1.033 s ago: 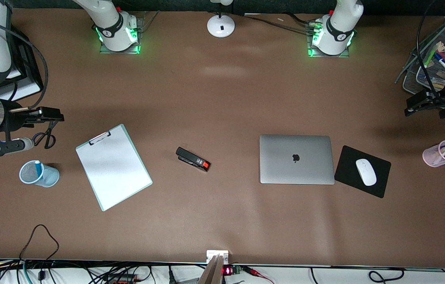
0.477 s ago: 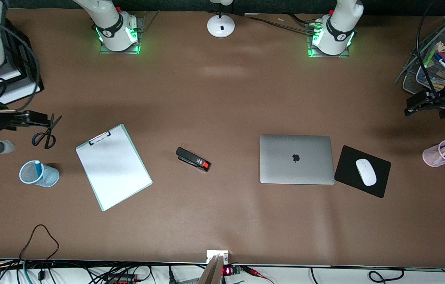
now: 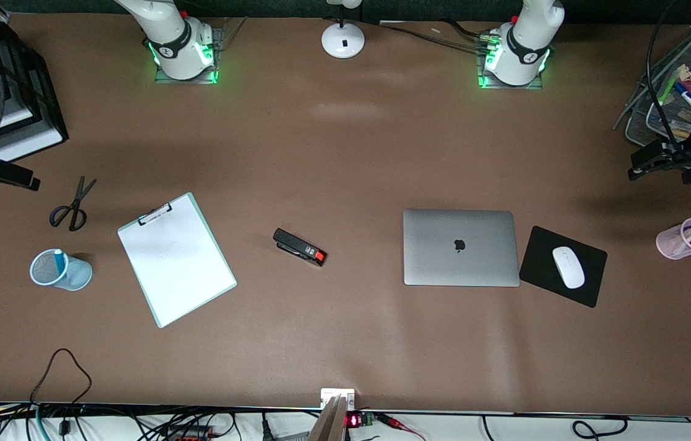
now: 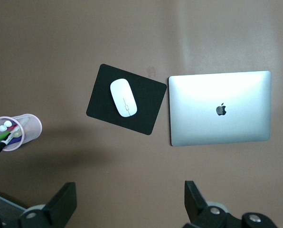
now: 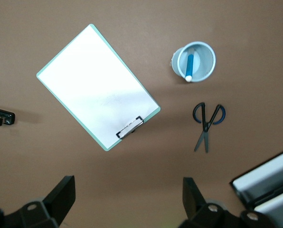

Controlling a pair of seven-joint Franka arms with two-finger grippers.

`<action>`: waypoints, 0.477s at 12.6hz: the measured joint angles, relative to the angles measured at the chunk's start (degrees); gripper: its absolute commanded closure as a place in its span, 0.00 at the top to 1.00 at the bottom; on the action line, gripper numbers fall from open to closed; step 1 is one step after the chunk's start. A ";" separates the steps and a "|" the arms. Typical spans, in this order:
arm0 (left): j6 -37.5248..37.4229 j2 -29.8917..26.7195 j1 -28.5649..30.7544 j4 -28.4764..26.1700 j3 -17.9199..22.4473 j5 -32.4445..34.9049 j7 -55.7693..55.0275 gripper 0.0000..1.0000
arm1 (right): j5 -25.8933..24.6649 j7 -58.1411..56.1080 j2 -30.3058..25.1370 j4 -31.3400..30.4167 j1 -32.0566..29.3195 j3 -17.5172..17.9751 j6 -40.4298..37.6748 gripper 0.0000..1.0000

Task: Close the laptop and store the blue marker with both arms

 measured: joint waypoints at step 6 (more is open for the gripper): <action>0.00 0.11 0.22 0.00 0.17 0.00 0.00 1.00 | 0.00 -0.85 -3.19 -4.80 -0.04 0.39 1.91 1.00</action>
